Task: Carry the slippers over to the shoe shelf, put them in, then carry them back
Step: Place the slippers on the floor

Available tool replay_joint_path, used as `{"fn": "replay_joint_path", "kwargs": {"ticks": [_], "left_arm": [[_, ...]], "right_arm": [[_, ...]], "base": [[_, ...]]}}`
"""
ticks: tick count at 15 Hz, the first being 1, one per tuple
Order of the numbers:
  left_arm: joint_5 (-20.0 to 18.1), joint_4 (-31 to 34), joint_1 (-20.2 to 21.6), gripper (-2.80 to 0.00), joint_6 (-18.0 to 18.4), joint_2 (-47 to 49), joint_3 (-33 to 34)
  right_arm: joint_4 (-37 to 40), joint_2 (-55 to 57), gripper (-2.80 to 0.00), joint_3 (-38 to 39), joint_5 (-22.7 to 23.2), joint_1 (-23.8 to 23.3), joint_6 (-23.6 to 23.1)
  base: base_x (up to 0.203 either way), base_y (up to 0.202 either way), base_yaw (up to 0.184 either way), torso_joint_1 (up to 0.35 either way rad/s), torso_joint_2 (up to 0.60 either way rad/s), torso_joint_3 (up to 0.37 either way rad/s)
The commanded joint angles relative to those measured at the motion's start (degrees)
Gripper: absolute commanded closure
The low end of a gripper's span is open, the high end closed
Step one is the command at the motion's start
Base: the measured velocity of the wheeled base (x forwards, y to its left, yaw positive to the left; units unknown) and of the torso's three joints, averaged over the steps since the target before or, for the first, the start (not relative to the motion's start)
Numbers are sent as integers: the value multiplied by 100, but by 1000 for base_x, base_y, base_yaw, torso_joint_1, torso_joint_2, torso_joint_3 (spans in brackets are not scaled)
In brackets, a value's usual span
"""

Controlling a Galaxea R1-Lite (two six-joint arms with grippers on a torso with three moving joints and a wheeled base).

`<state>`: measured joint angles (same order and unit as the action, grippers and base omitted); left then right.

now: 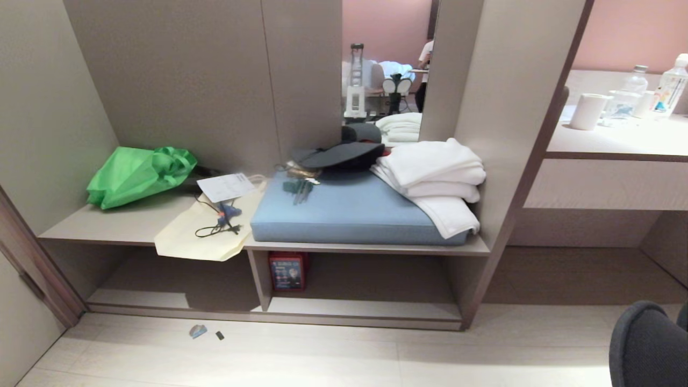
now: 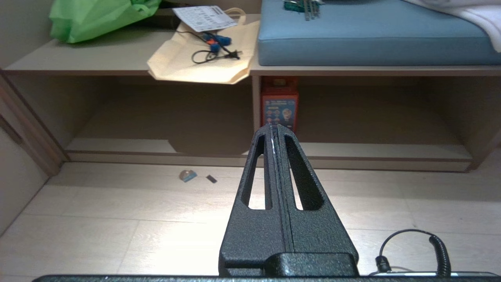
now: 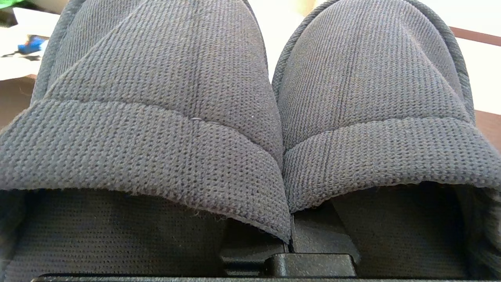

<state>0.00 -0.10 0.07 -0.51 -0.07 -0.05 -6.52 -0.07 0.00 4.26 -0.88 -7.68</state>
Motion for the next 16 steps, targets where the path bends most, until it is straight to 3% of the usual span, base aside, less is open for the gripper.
{"fn": "replay_joint_path", "kwargs": {"ticks": [1, 16], "left_arm": [[0, 1, -1, 0, -2, 7, -3], [0, 1, 1, 0, -2, 7, -4]], "right_arm": [[-7, 7, 0, 9, 4, 0, -5], [-7, 7, 0, 9, 4, 0, -5]], "base": [[0, -200, 1, -2, 2, 2], [0, -197, 2, 2, 2, 4]]}}
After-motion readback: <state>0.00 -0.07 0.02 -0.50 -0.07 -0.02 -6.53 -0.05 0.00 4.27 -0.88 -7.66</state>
